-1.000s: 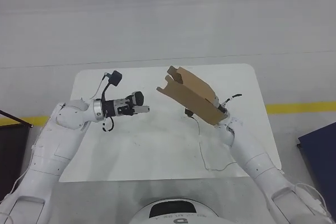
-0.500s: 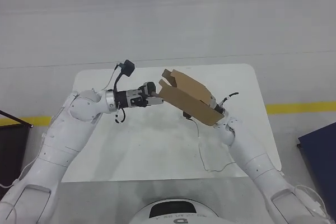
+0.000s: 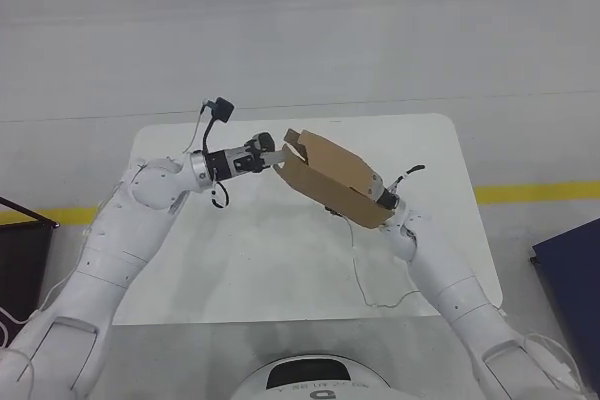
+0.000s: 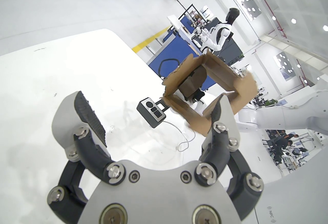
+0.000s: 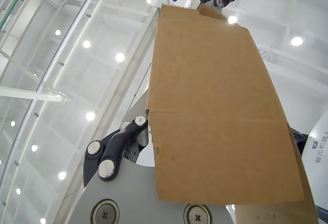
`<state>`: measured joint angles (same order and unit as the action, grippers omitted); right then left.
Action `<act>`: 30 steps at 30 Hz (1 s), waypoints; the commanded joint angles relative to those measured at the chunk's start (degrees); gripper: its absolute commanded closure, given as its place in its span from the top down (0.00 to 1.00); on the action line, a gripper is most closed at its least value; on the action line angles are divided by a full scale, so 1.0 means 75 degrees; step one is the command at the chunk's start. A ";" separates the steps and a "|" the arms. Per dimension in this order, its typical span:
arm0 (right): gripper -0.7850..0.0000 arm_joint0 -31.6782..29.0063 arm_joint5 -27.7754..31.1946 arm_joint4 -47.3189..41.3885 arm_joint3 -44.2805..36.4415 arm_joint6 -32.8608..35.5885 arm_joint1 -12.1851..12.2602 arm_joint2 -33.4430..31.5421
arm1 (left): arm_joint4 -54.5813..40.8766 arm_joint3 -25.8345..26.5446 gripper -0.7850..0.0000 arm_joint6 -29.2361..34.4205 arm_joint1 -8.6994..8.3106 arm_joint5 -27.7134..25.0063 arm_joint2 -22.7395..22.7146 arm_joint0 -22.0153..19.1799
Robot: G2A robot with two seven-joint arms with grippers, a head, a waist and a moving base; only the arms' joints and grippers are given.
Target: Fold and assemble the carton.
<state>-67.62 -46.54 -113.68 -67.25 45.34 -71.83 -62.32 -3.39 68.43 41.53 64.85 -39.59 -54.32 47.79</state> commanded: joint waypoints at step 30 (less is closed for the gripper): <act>0.00 -0.0024 0.0356 0.0079 0.0057 -0.0281 -0.0182 -0.0441 | 0.0892 0.1257 1.00 -0.0324 -0.0270 0.0868 -0.1060 0.0750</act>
<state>-67.73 -43.99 -113.24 -66.74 43.13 -73.16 -65.55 2.85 76.72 38.99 62.95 -34.75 -61.99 52.90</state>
